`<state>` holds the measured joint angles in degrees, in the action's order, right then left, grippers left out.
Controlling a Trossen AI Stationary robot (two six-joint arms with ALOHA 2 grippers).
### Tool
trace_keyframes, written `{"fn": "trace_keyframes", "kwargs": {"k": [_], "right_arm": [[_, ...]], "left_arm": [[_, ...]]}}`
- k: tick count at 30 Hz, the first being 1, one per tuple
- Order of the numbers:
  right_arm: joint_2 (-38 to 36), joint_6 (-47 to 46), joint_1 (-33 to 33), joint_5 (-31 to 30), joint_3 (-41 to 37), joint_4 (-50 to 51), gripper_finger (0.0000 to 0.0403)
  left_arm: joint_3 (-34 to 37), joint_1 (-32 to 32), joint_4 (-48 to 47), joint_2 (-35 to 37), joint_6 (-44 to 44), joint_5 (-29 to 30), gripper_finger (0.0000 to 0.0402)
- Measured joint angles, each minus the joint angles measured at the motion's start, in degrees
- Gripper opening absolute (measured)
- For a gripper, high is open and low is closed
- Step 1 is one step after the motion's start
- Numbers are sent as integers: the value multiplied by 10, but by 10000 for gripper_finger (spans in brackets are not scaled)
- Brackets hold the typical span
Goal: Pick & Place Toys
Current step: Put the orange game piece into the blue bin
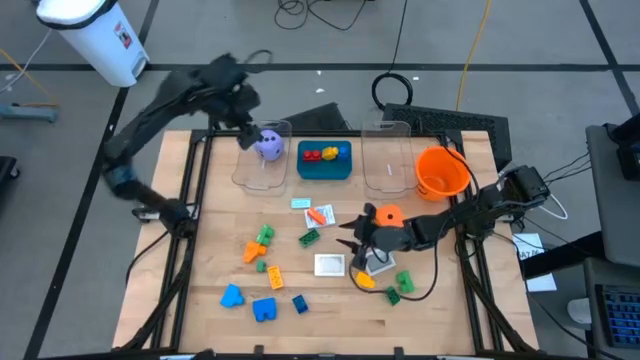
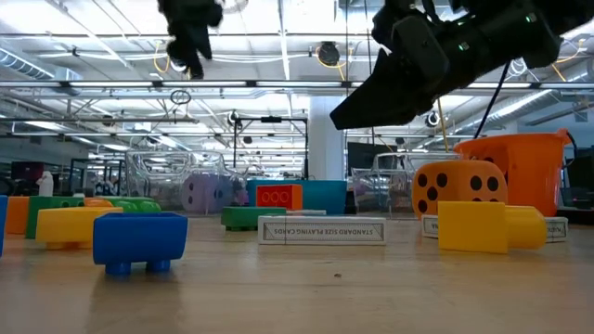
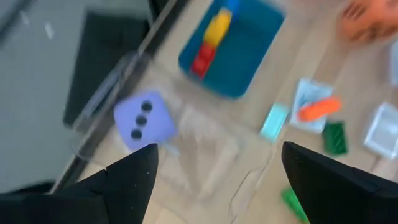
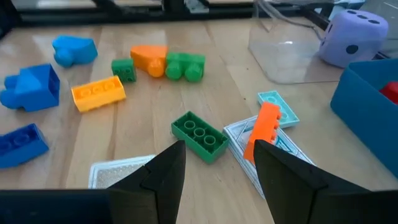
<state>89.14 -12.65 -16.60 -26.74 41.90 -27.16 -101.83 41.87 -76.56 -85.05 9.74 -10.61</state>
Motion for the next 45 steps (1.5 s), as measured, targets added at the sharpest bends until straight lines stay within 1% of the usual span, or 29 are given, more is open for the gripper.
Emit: {"fn": "trace_keyframes", "kwargs": {"k": [4,8,11,15,18,21,24,26,27,31,36,39,43,45], "right_arm": [[0,-2,0,0,-33,-65,185],[0,-4,-3,0,-54,-113,185],[0,-4,-3,0,-56,-121,185],[0,-4,-3,0,-56,-121,185],[0,-4,-3,0,-56,-122,185],[0,-4,-3,-1,-56,-139,185],[0,-3,-3,-2,-52,-151,185],[0,-2,-3,-4,-40,-143,185],[0,-2,-3,-5,-34,-139,185],[0,-2,-3,-12,-2,-91,185],[16,-2,-4,-71,30,-39,185],[49,-2,-3,-80,46,-45,185],[115,-2,8,-82,84,-43,185],[148,3,14,-109,107,-41,185]], "left_arm": [[91,-31,121,105,-30,0,337],[210,-73,219,199,-77,0,341],[326,-118,299,267,-97,0,346],[495,-185,456,337,-138,1,344],[607,-231,587,374,-162,1,339],[703,-281,717,384,-179,6,333],[774,-336,819,380,-179,47,327],[803,-374,868,372,-181,92,324],[814,-394,876,368,-187,118,322],[822,-477,878,358,-215,201,317],[822,-582,876,355,-253,285,321],[822,-644,874,355,-265,352,319],[819,-714,873,355,-263,447,312],[819,-736,871,355,-259,479,310]]}}
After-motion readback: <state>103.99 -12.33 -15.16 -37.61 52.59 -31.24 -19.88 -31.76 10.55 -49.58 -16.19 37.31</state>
